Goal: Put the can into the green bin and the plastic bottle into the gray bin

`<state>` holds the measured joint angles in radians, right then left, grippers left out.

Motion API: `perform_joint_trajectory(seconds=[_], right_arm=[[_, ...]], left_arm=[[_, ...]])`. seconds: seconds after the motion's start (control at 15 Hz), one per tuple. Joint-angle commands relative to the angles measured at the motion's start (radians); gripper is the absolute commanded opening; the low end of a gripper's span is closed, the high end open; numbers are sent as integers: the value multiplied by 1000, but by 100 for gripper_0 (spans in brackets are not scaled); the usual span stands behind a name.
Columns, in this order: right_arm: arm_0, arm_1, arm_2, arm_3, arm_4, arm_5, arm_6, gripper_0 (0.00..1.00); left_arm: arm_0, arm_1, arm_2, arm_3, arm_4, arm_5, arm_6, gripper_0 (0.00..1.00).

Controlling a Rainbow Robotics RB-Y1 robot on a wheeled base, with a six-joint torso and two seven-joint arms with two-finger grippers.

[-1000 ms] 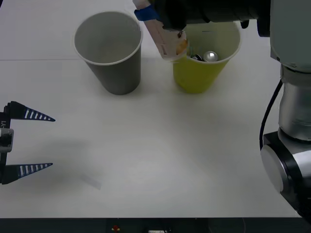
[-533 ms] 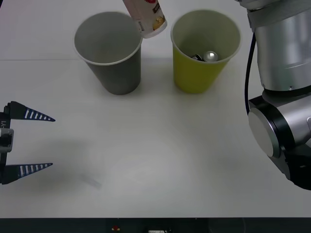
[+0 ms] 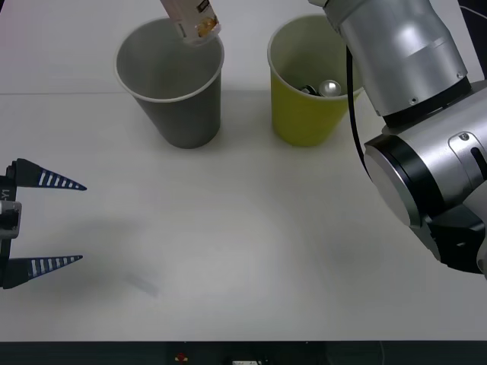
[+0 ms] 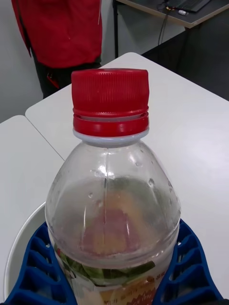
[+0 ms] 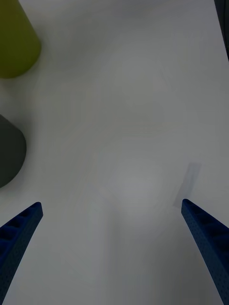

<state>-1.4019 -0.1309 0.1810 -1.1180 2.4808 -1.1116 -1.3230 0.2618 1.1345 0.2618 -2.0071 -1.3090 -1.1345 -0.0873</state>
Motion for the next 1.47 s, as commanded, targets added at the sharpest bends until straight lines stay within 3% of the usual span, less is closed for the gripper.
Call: perform_joint_trajectory(seconds=[0.07,0.6,0.67,0.73,0.8,0.87,1.47], right_arm=[[-66,25,52,139,-20,67,1,0],[-74,46,112,167,-68,73,8,0],[-74,46,115,167,-68,75,8,32],[-74,46,117,167,-68,76,13,75],[-74,46,117,167,-68,76,21,94],[-74,46,117,167,-69,76,22,100],[-72,40,106,165,-69,85,50,100]], left_arm=[[0,0,0,0,0,0,0,100],[0,0,0,0,0,0,0,100],[0,0,0,0,0,0,0,100],[0,0,0,0,0,0,0,100],[0,0,0,0,0,0,0,100],[0,0,0,0,0,0,0,100],[0,0,0,0,0,0,0,100]])
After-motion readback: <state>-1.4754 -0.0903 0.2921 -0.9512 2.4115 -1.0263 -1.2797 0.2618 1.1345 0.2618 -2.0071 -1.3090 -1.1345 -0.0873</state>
